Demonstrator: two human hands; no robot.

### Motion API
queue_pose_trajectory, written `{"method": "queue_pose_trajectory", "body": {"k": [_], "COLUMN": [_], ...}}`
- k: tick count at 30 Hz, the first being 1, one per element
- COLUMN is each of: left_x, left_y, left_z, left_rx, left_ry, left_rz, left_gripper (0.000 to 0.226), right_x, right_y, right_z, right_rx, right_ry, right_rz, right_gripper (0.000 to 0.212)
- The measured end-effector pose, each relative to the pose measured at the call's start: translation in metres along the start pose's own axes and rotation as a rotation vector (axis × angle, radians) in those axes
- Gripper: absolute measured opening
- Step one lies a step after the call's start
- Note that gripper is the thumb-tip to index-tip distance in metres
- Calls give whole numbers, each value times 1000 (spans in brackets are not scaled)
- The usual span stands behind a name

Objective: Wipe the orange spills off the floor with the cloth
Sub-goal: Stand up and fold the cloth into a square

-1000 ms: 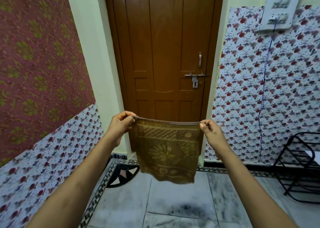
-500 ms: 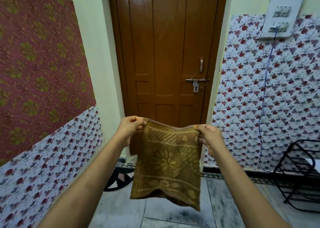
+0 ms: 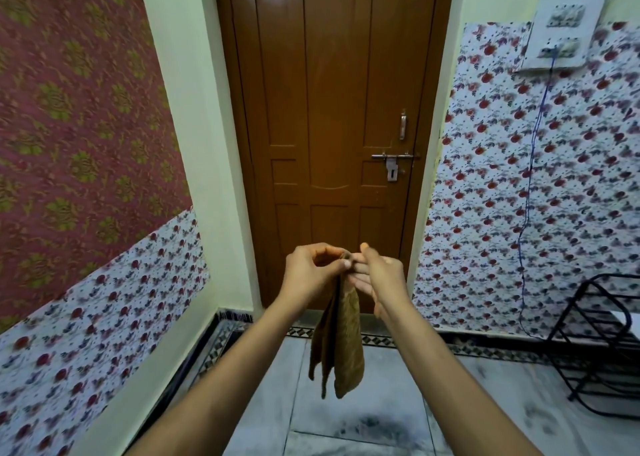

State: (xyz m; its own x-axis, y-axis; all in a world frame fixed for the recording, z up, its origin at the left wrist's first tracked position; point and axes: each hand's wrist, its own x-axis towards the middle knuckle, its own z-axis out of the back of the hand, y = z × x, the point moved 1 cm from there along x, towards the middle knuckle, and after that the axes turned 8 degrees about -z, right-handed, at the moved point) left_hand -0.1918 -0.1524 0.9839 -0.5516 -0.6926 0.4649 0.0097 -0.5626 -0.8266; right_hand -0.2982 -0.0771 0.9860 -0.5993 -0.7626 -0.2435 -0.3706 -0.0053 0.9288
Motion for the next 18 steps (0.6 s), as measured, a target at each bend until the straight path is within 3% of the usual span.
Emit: {"method": "queue_pose_trajectory", "body": {"k": [4, 6, 9, 10, 12, 13, 15, 18], "left_x": [-1, 3, 6, 7, 9, 11, 14, 13], "left_y": [-8, -12, -20, -24, -33, -36, -40, -36], "left_z": [-1, 3, 12, 15, 20, 23, 28, 37], "left_rx": [151, 78, -144, -208, -315, -347, -358, -295], "left_ry": [-26, -61, -69, -63, -52, -47, -31, 3], "left_rz": [-134, -103, 34, 66, 110, 125, 140, 136], "left_gripper": [20, 15, 14, 14, 16, 18, 21, 26], "right_x": [-7, -10, -4, 0, 5, 6, 7, 9], "right_y": [5, 4, 8, 9, 7, 4, 0, -2], "right_z": [4, 7, 18, 21, 25, 25, 27, 32], "right_rx": [-13, 0, -132, -199, -193, -138, -16, 28], "right_ry": [81, 59, -68, -12, 211, 312, 357, 291], "right_rz": [1, 79, 269, 259, 68, -35, -95, 27], "right_gripper": [42, 39, 17, 26, 57, 61, 40, 17]}}
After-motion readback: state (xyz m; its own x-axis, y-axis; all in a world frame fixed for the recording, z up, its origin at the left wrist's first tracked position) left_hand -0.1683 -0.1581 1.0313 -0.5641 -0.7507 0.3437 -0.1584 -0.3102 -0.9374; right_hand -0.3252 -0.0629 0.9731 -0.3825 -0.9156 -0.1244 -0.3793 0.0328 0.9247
